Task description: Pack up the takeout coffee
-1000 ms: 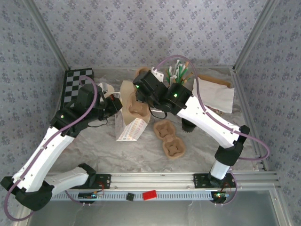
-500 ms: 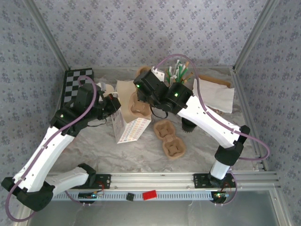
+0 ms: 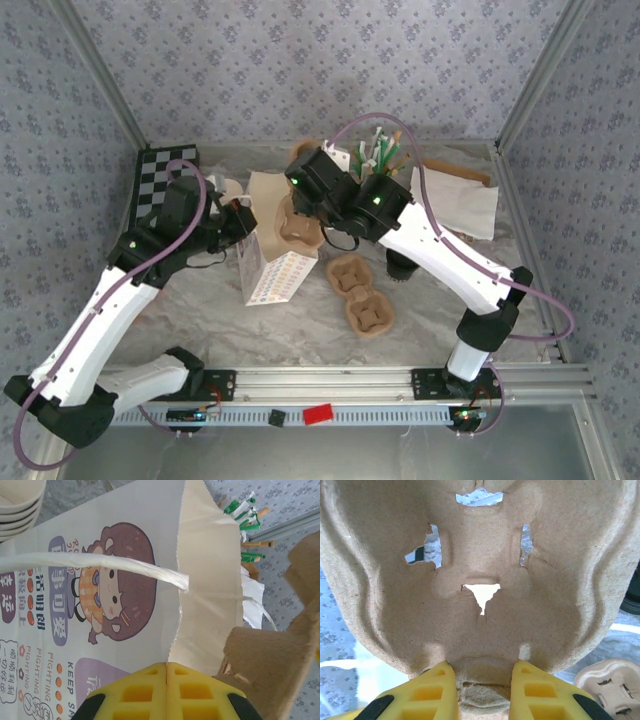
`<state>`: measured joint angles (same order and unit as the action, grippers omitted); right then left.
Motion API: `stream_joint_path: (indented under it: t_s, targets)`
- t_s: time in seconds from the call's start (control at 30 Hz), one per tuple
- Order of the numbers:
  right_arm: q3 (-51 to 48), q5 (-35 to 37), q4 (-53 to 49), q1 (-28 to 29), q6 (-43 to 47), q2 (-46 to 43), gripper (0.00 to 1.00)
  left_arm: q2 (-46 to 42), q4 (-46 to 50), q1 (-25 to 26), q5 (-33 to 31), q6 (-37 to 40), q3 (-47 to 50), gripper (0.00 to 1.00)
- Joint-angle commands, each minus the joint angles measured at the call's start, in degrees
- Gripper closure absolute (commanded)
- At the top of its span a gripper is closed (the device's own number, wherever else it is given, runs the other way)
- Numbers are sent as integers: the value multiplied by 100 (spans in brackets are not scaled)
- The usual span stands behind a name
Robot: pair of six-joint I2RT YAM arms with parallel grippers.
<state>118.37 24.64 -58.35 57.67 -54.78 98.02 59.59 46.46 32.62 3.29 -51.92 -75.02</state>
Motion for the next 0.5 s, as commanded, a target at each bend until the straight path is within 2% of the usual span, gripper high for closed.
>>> stream_joint_path:
  t_s: [0.0, 0.47]
  targets:
    - [451, 23, -111, 40, 109, 103, 77, 26, -137, -20, 197, 128, -74, 100]
    - [542, -118, 109, 183, -54, 432, 77, 44, -254, -5, 389, 44, -76, 100]
